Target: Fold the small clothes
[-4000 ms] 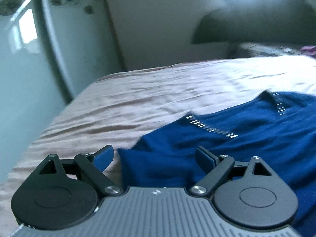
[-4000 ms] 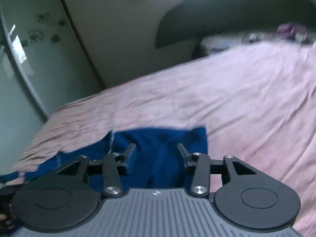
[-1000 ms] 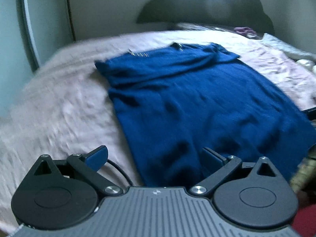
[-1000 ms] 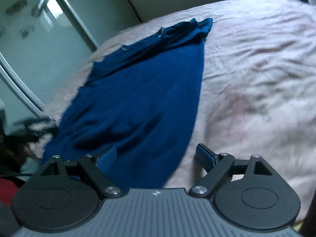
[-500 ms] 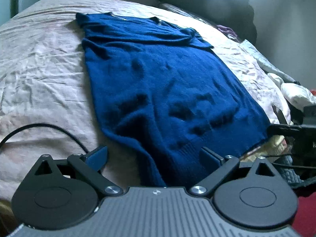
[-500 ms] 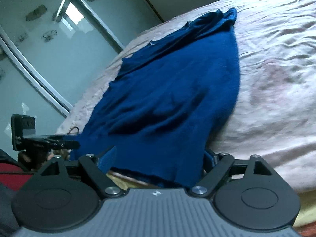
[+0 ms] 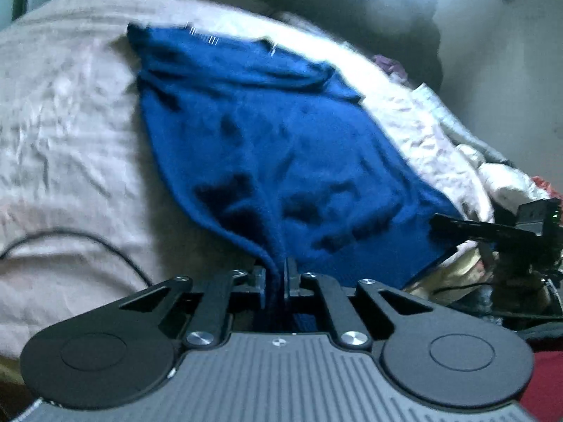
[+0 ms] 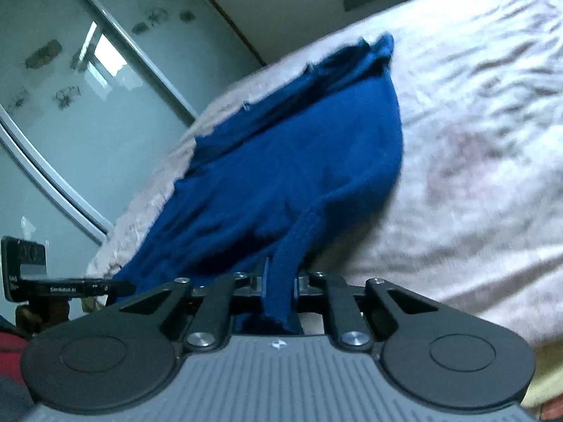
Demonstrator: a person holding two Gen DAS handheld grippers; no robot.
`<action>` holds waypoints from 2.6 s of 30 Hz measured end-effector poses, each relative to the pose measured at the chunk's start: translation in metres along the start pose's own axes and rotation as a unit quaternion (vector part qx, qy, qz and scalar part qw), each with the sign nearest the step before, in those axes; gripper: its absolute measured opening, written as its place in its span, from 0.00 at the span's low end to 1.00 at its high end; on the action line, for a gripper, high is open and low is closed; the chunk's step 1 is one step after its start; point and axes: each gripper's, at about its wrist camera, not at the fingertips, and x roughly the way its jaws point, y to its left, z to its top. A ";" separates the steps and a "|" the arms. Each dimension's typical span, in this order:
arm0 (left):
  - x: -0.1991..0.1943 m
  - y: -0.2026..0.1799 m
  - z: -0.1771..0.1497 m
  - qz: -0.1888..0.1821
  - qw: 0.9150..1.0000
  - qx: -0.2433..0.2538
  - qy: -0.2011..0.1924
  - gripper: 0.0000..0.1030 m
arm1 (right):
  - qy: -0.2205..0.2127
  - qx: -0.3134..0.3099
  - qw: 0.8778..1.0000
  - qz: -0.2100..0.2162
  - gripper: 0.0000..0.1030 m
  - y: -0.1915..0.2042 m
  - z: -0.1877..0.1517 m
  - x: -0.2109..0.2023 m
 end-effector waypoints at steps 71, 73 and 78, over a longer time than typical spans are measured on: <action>0.179 0.125 0.308 0.149 0.972 -0.130 -0.127 0.30 | -0.067 0.068 0.994 -0.051 0.42 -0.083 0.297 0.286; 0.170 0.133 0.311 0.132 0.969 -0.156 -0.143 0.51 | -0.073 0.070 0.995 -0.018 0.76 -0.081 0.300 0.285; 0.152 0.158 0.318 0.072 0.948 -0.261 -0.165 0.65 | -0.104 0.128 0.986 0.014 0.89 -0.082 0.313 0.279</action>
